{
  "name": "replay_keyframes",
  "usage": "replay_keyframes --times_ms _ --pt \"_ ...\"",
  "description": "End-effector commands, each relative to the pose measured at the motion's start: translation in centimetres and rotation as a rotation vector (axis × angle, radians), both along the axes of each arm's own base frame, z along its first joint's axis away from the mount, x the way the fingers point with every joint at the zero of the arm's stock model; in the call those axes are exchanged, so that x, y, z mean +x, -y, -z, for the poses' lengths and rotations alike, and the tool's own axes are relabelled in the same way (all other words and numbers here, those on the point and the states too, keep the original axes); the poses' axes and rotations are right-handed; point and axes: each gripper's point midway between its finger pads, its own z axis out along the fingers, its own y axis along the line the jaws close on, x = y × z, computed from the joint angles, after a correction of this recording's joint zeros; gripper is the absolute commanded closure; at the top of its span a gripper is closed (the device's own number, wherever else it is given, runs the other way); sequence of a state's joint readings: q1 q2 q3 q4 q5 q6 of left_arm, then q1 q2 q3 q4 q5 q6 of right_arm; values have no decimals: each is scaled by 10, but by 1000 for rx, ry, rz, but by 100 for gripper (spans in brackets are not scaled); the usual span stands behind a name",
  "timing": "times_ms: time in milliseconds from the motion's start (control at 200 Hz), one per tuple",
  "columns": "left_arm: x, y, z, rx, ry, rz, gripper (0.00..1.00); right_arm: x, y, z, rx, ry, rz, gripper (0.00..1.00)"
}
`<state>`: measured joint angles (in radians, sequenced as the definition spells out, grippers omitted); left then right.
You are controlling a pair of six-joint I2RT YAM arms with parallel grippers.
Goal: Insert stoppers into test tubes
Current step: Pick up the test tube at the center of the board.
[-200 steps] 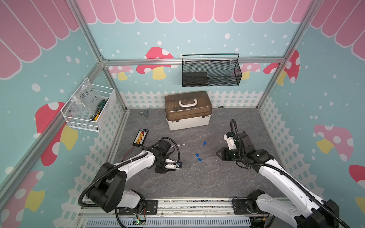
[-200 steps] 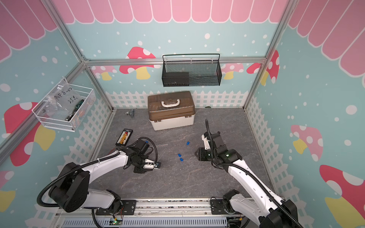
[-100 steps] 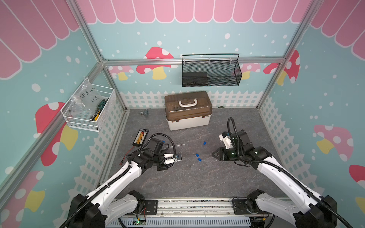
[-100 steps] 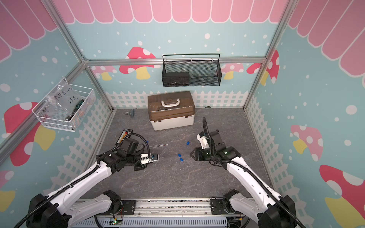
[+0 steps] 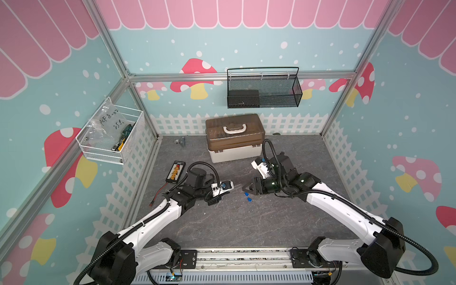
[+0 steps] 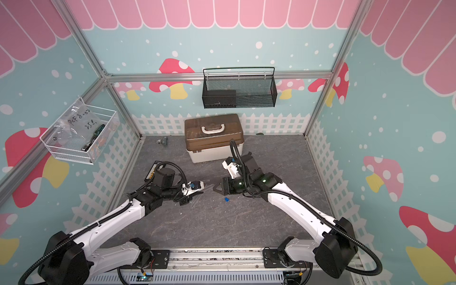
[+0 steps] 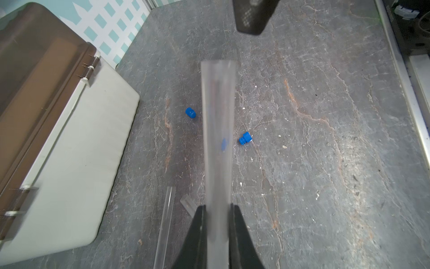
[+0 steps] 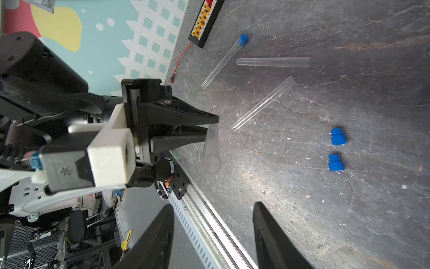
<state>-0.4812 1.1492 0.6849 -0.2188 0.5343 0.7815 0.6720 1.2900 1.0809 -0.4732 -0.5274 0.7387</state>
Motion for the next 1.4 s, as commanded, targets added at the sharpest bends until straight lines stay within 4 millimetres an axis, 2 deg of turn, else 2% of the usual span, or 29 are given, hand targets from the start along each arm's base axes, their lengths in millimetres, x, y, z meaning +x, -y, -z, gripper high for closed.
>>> replay_keyframes --times_ms 0,190,455,1006,1396 --pt "-6 8 0 -46 -22 37 87 12 -6 -2 -9 6 40 47" --pt "-4 8 6 -38 -42 25 87 24 -15 5 -52 -12 71 57" --pt "-3 7 16 -19 -60 16 87 31 -18 18 -113 -41 92 64" --pt "-1 6 19 -5 -55 6 87 20 -38 34 -140 -90 17 73" --pt "-1 6 20 -1 -53 1 87 20 -39 38 -148 -98 11 79"
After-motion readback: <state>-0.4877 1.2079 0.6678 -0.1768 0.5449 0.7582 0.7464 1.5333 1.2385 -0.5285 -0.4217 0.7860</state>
